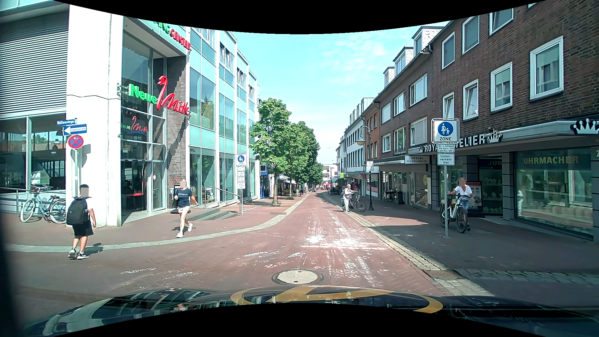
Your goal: Follow the waypoints while adhering to traffic rules and regulations
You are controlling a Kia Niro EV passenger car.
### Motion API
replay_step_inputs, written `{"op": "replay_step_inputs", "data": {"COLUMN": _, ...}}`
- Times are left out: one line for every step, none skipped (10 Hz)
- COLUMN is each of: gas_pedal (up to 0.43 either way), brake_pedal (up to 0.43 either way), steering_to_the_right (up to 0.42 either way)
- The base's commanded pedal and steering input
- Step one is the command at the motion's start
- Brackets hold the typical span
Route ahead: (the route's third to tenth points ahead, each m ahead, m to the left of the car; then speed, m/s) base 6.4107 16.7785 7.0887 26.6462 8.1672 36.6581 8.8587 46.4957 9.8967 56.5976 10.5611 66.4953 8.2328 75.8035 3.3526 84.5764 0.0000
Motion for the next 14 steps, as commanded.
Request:
{"op": "replay_step_inputs", "data": {"gas_pedal": 0.0, "brake_pedal": 0.207, "steering_to_the_right": -0.055}}
{"op": "replay_step_inputs", "data": {"gas_pedal": 0.0, "brake_pedal": 0.207, "steering_to_the_right": -0.055}}
{"op": "replay_step_inputs", "data": {"gas_pedal": 0.0, "brake_pedal": 0.207, "steering_to_the_right": -0.055}}
{"op": "replay_step_inputs", "data": {"gas_pedal": 0.0, "brake_pedal": 0.207, "steering_to_the_right": -0.055}}
{"op": "replay_step_inputs", "data": {"gas_pedal": 0.0, "brake_pedal": 0.207, "steering_to_the_right": -0.055}}
{"op": "replay_step_inputs", "data": {"gas_pedal": 0.0, "brake_pedal": 0.207, "steering_to_the_right": -0.055}}
{"op": "replay_step_inputs", "data": {"gas_pedal": 0.0, "brake_pedal": 0.207, "steering_to_the_right": -0.055}}
{"op": "replay_step_inputs", "data": {"gas_pedal": 0.0, "brake_pedal": 0.207, "steering_to_the_right": -0.055}}
{"op": "replay_step_inputs", "data": {"gas_pedal": 0.0, "brake_pedal": 0.207, "steering_to_the_right": -0.055}}
{"op": "replay_step_inputs", "data": {"gas_pedal": 0.0, "brake_pedal": 0.207, "steering_to_the_right": -0.055}}
{"op": "replay_step_inputs", "data": {"gas_pedal": 0.0, "brake_pedal": 0.207, "steering_to_the_right": -0.055}}
{"op": "replay_step_inputs", "data": {"gas_pedal": 0.0, "brake_pedal": 0.207, "steering_to_the_right": -0.055}}
{"op": "replay_step_inputs", "data": {"gas_pedal": 0.0, "brake_pedal": 0.207, "steering_to_the_right": -0.055}}
{"op": "replay_step_inputs", "data": {"gas_pedal": 0.0, "brake_pedal": 0.207, "steering_to_the_right": -0.055}}
